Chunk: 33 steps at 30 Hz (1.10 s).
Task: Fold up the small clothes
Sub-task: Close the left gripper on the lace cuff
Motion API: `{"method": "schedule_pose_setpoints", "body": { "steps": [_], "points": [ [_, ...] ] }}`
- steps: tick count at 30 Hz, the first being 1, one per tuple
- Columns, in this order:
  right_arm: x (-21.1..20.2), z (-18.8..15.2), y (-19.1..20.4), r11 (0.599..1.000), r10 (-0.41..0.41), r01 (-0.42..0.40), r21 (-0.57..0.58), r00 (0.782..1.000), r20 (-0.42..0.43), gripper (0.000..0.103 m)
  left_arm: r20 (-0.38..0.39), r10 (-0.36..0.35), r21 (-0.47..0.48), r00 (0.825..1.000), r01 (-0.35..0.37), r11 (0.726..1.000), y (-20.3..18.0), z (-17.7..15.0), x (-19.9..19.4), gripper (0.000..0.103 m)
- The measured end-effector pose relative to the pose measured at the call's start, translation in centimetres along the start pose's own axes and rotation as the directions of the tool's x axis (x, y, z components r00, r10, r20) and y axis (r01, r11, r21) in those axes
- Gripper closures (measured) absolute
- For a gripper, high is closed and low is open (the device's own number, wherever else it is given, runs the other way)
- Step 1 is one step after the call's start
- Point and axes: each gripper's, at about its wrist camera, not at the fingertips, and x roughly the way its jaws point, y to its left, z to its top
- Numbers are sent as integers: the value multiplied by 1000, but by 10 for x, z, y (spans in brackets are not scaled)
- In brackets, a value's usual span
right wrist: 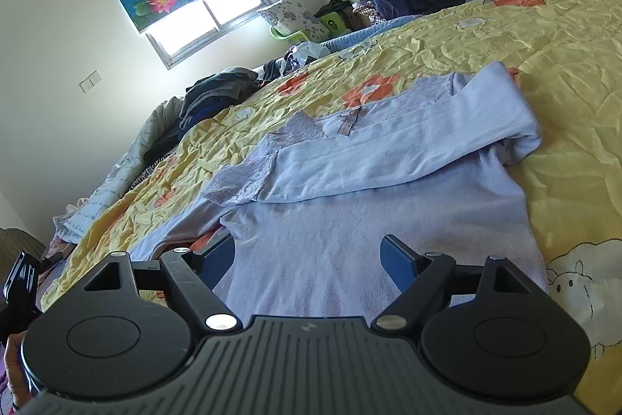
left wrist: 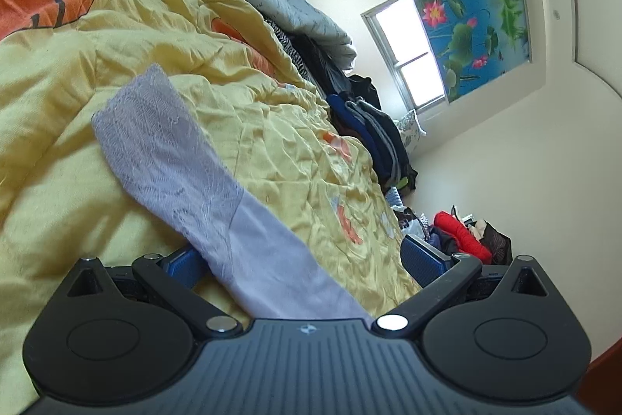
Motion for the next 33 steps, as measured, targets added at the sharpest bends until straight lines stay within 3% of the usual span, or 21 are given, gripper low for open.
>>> {"method": "schedule_pose_setpoints", "body": {
  "steps": [6,7,8,10,12,15,18,20,25,28,33],
  "points": [
    [0,-1,1,1000,-4,4,1,1000,-3,22,24,64,-2,998,-64,998,-5,7,14,1],
    [1,-2,1,1000,-3,3,2,1000,-5,21,22,74,3,997,-74,997,-6,7,16,7],
    [1,-2,1,1000,-3,3,4,1000,-7,21,12,93,8,996,-93,996,-6,7,18,14],
    [1,0,2,1000,-2,2,3,1000,-9,21,-45,118,4,992,-118,993,-1,7,27,62],
    [1,0,2,1000,-1,1,-3,1000,-8,19,-69,132,-21,989,-134,991,9,5,30,83],
    [1,1,1,1000,2,-2,-8,1000,-10,17,-66,150,4,986,-151,989,12,3,28,95],
    [1,0,1,1000,2,-2,-3,1000,-12,17,-37,191,122,981,-186,975,-2,-3,25,95],
    [0,-1,2,1000,-3,2,-8,1000,-9,17,5,218,235,976,-213,948,-20,-10,22,96],
    [-5,-1,4,996,-59,60,-68,998,19,17,99,219,483,971,-239,842,-70,-35,16,95],
    [-5,-3,5,985,-115,118,-127,993,30,15,123,198,582,972,-233,779,-96,-53,15,95],
    [-6,-5,-3,986,-123,125,-114,992,18,14,121,165,667,979,-203,717,-126,-75,23,95]
  ]
}}
